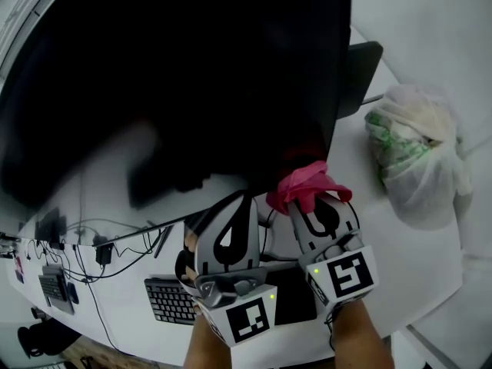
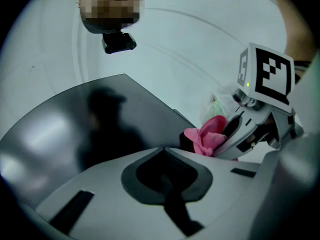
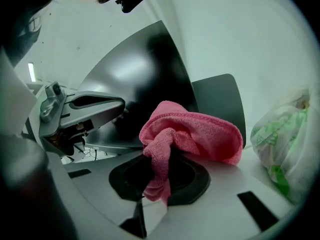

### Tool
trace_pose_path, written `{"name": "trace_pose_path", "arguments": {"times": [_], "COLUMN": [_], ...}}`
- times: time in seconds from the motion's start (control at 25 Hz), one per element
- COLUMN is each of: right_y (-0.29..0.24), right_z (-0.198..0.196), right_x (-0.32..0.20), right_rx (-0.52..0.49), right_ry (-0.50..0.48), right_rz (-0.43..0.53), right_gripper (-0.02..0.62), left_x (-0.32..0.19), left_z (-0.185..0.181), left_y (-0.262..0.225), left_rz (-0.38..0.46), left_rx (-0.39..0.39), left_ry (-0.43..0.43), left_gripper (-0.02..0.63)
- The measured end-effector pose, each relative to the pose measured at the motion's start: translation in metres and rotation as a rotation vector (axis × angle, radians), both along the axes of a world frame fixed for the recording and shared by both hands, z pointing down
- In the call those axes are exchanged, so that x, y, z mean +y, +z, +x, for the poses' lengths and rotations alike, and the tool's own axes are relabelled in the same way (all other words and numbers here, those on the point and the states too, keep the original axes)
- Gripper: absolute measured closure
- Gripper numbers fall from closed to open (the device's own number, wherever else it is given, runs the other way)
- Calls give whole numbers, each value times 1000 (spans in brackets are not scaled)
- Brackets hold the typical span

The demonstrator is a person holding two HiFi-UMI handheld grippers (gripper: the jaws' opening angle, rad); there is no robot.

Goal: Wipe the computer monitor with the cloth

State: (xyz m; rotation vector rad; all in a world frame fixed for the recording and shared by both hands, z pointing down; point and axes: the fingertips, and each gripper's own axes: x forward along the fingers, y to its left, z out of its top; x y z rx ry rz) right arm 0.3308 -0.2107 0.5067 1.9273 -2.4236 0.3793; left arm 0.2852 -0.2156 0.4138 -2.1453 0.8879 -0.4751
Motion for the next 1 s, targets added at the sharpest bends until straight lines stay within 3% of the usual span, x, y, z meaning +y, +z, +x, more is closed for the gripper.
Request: {"name": "trace_pose_path", "arguments": {"times": [0.6, 1.0], "right_y": [-1, -2], "right_z": [-87, -150], "right_x": [-14, -22], "right_rx": [18, 32], "right_ry": [-75, -111], "right_rz": [5, -1], "right_gripper": [532, 532], "left_x": [-12, -20], "left_z": [-91, -147], "left_y": [1, 1], "left_rz": [-3, -12], "left_rx": [-3, 1], "left_ry": [-104, -130], "left_gripper": [600, 600]}}
